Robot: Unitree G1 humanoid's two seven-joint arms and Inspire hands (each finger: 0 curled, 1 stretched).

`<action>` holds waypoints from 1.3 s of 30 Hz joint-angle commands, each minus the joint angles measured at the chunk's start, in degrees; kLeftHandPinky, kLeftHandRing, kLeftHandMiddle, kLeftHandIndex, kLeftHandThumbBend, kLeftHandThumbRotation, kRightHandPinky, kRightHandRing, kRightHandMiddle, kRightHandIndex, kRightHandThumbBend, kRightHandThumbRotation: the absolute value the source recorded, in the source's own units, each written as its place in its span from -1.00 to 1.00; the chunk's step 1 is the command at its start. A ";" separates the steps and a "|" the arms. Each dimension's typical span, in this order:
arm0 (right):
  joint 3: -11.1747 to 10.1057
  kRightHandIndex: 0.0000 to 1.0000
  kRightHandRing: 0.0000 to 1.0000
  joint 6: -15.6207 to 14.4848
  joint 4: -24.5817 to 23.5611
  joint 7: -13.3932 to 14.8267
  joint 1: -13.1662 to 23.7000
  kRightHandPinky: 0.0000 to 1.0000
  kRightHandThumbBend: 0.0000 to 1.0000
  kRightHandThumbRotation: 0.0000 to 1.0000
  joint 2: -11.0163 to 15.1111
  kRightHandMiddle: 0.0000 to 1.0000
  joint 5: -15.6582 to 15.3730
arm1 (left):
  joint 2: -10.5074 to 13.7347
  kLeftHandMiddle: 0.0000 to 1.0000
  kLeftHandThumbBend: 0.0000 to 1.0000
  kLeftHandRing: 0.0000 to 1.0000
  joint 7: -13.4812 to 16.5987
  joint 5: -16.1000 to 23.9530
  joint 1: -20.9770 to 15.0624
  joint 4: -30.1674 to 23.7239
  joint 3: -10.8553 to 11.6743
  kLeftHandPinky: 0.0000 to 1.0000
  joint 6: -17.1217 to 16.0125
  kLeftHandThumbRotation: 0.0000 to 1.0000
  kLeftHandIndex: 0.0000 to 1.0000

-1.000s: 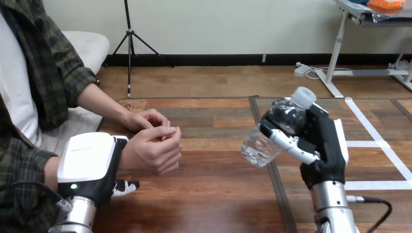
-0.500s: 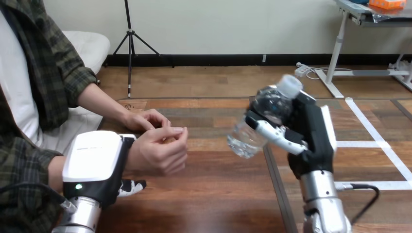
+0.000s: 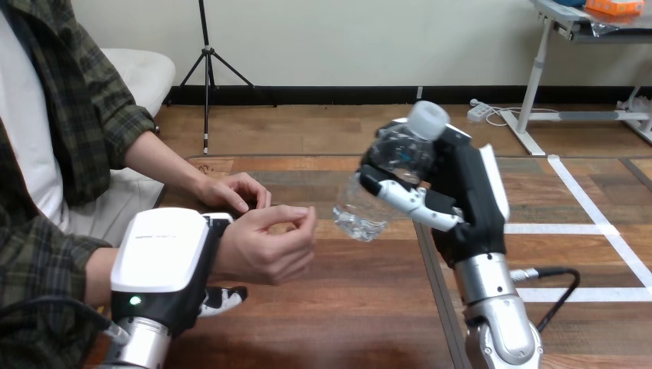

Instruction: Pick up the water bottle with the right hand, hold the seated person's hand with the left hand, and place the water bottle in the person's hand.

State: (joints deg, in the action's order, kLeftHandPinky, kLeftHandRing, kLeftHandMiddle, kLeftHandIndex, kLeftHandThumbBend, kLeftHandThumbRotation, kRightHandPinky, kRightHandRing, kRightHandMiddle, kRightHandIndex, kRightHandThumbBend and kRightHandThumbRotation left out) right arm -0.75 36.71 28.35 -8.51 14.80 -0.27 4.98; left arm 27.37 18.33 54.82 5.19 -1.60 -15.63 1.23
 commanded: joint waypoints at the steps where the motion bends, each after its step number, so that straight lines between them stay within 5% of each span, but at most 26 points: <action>1: 0.70 -0.02 -0.17 0.69 -3.42 -0.02 5.46 -0.30 0.28 -1.00 -0.57 -0.06 -0.86 | -0.81 -0.17 0.60 -0.28 0.66 1.72 -0.74 -5.29 -2.42 -0.35 -2.83 -1.00 -0.07; 39: 2.09 -0.03 -0.16 0.21 -2.31 -1.91 7.27 -0.31 0.28 -1.00 -0.50 -0.07 -1.21 | -1.17 -0.14 0.66 -0.22 1.54 3.31 3.77 -11.52 -1.88 -0.29 -9.10 -1.00 -0.08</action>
State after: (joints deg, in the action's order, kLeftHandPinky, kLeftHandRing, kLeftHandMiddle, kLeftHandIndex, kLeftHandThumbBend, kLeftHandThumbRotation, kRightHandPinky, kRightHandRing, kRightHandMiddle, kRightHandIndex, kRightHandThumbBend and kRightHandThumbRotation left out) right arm 1.48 36.71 27.92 -10.46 16.66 -0.07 3.34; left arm 26.57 19.97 57.13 9.05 -10.56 -15.78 -5.93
